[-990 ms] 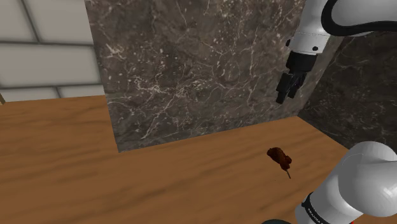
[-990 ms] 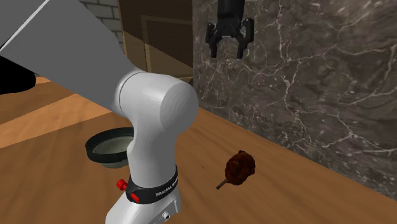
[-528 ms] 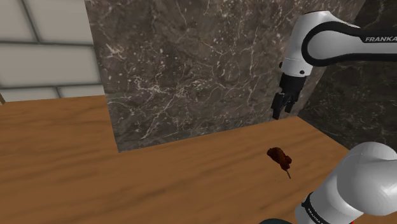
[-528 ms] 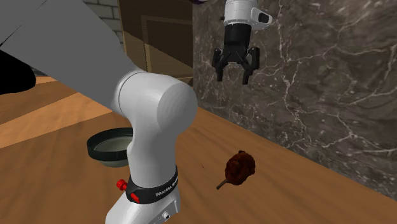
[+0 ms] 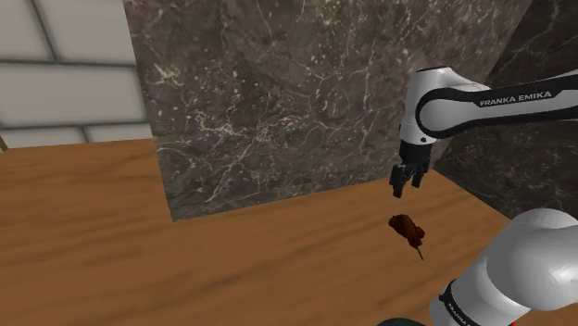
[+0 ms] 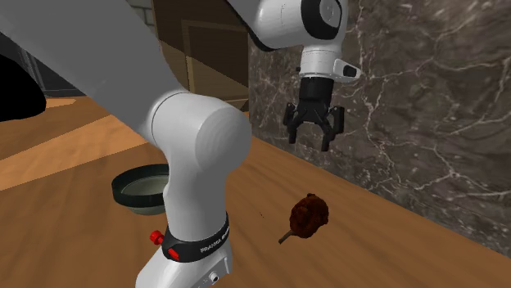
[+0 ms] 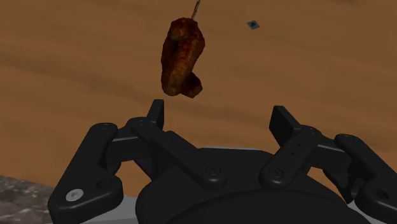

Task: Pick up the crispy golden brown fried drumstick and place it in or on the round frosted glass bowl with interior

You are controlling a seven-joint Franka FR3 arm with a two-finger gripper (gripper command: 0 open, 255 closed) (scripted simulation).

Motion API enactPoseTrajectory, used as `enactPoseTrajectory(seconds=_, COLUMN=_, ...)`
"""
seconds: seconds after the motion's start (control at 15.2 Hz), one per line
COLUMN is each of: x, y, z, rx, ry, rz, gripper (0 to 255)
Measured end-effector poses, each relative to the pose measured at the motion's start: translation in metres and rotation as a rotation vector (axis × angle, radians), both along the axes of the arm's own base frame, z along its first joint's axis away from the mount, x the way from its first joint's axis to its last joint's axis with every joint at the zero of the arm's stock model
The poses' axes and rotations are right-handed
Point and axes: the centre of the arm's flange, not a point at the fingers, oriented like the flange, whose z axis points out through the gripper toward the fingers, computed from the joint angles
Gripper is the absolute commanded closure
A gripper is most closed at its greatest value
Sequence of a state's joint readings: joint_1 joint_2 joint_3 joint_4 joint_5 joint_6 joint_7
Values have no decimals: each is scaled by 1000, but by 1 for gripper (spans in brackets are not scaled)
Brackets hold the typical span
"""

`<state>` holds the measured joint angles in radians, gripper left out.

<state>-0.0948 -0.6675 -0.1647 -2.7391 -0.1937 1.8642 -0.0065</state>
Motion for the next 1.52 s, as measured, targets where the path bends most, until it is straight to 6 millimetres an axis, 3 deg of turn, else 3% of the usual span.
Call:
enactPoseTrajectory(seconds=0.46, x=-10, y=-34, z=-88, rx=-31, ry=75, rz=-57, gripper=0)
enactPoseTrajectory(seconds=0.99, x=-21, y=-43, z=-132, rx=-36, ry=86, rz=-65, gripper=0)
enactPoseTrajectory(seconds=1.45, x=-23, y=-42, z=-139, rx=-36, ry=85, rz=-65, gripper=0)
enactPoseTrajectory(seconds=1.52, x=-23, y=-42, z=-139, rx=-36, ry=85, rz=-65, gripper=255)
